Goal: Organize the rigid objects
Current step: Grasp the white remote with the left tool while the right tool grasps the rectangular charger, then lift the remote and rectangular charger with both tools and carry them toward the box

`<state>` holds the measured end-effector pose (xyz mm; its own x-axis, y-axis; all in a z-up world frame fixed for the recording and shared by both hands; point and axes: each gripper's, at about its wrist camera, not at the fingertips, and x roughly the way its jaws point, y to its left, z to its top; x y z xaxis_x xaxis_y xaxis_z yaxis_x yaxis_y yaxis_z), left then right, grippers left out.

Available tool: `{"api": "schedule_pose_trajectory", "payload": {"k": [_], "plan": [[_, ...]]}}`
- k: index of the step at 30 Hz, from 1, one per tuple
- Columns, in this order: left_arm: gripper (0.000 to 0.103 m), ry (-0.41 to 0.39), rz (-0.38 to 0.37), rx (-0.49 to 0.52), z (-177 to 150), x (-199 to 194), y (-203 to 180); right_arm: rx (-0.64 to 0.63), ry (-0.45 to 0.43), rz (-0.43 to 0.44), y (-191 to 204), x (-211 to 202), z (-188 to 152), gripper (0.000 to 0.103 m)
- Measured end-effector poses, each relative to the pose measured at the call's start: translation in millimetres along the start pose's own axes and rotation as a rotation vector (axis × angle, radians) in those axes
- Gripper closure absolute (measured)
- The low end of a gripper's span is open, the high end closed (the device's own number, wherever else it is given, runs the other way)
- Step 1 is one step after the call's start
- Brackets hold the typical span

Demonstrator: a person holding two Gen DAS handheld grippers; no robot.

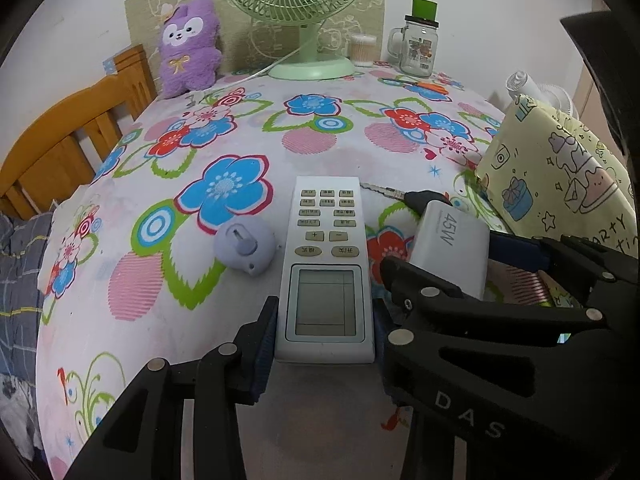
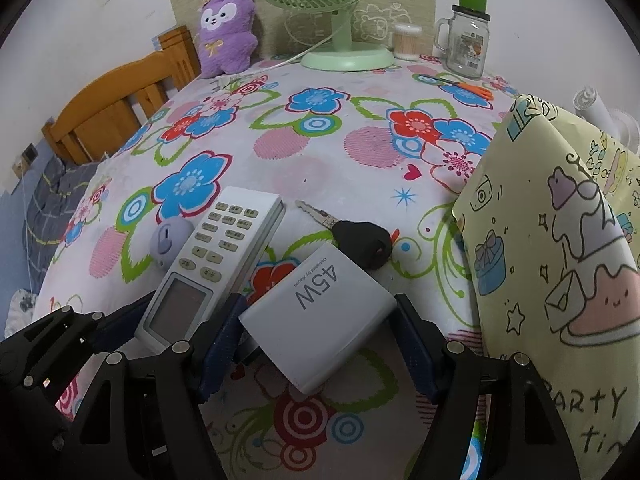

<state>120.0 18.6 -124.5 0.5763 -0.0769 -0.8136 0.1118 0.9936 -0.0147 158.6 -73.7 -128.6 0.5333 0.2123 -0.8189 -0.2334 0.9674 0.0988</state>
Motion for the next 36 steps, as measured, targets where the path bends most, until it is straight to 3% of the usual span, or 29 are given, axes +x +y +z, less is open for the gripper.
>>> {"api": "schedule_pose_trajectory", "payload": {"k": [6, 9, 19, 22, 23, 36], "plan": [[0.056, 0.002, 0.015, -0.015, -6.8, -3.1, 1.0, -0.015, 0.002, -0.003, 3.6, -3.2, -6.1, 0.028], [0.04, -0.008, 0.052, -0.005, -4.9, -0.5, -0.5, -0.007, 0.001, 0.0, 2.0, -3.7, -6.9, 0.028], [0.038, 0.0, 0.011, -0.019, 14.7, 15.4, 4.7, 0.034, -0.007, -0.029, -5.5, 4.4, 6.7, 0.028], [0.048, -0.005, -0.002, -0.017, 17.1, 16.8, 5.6, 0.037, -0.007, -0.03, -5.6, 7.4, 11.1, 0.028], [0.058, -0.008, -0.01, -0.011, 17.1, 16.2, 4.7, 0.04, -0.006, -0.027, -5.4, 7.8, 12.1, 0.028], [0.058, -0.04, 0.005, -0.015, 12.1, -6.6, 1.4, 0.027, -0.042, -0.016, 1.3, -10.8, 7.9, 0.028]]}}
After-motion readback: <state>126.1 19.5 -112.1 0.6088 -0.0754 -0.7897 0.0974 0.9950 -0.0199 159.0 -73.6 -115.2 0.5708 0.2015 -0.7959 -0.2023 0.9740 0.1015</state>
